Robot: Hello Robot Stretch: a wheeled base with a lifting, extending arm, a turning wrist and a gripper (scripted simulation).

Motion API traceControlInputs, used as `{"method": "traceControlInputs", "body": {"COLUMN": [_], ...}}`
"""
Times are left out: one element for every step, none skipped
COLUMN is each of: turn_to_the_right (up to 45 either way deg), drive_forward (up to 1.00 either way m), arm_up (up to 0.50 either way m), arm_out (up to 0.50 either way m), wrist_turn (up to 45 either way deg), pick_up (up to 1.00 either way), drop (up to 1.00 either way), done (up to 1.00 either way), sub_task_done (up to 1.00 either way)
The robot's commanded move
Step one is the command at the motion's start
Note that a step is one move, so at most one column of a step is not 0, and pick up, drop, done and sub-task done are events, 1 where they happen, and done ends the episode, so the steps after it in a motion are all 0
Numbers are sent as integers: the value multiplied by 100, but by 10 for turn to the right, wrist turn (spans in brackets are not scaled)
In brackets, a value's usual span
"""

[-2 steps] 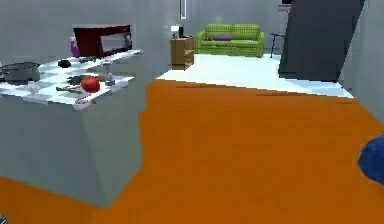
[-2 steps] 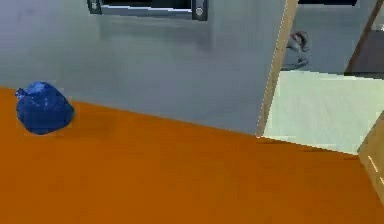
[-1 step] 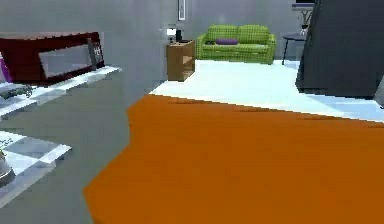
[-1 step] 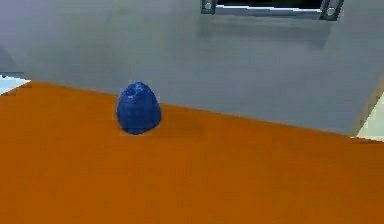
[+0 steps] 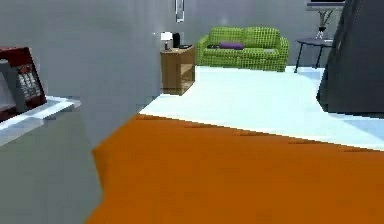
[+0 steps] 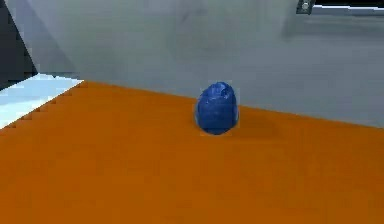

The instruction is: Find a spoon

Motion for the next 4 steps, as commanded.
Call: {"method": "traceControlInputs", "body": {"turn_to_the_right": [-450,0,-450,-210], "drive_forward": [0,60,0,0], "arm_up": [0,0,0,0], "arm_out": [0,0,0,0], "wrist_turn": [0,0,0,0], "pick_up": [0,0,0,0], "drop": [0,0,0,0], "done": [0,0,0,0], "sub_task_done": [0,0,0,0]}}
